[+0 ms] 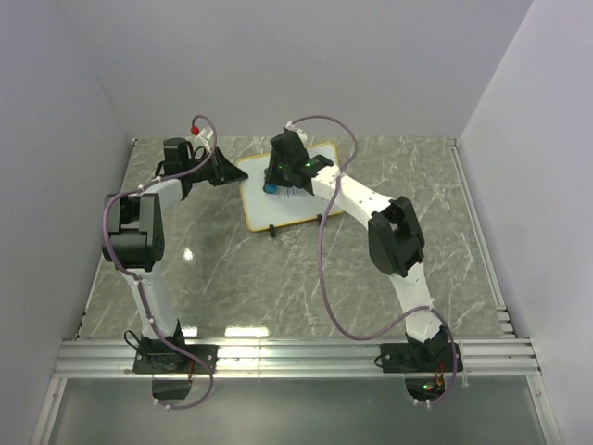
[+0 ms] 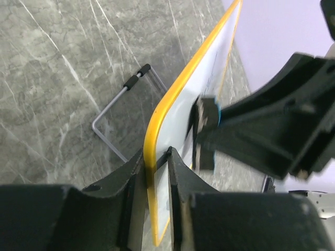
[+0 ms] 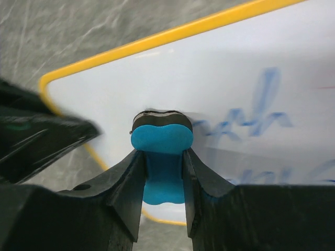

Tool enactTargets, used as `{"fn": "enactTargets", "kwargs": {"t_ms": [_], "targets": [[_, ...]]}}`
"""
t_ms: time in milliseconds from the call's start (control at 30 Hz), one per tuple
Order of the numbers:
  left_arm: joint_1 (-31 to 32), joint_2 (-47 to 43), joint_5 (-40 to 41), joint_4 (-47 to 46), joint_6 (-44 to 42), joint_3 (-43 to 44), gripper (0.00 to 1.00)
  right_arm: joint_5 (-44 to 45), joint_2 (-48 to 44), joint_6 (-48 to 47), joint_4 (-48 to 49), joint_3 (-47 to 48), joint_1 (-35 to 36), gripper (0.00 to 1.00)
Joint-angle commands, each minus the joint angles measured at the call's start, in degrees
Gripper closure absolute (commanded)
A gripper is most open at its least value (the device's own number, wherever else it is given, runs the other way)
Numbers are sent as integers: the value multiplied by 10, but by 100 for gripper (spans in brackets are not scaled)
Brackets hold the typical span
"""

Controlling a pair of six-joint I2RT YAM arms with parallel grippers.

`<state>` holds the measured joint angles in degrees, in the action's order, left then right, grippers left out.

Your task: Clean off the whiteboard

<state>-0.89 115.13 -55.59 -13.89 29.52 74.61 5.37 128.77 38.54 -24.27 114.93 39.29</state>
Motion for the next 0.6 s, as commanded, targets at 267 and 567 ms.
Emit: {"fn": "enactTargets", "kwargs": {"t_ms": [267,567], "targets": [[24,-13,69,102,-95,41,97,210,-45,-64,12,-105,-132,100],[40,-18,94,114,-110,40,100,170,-39,-58,29,-99,-135,100]]}}
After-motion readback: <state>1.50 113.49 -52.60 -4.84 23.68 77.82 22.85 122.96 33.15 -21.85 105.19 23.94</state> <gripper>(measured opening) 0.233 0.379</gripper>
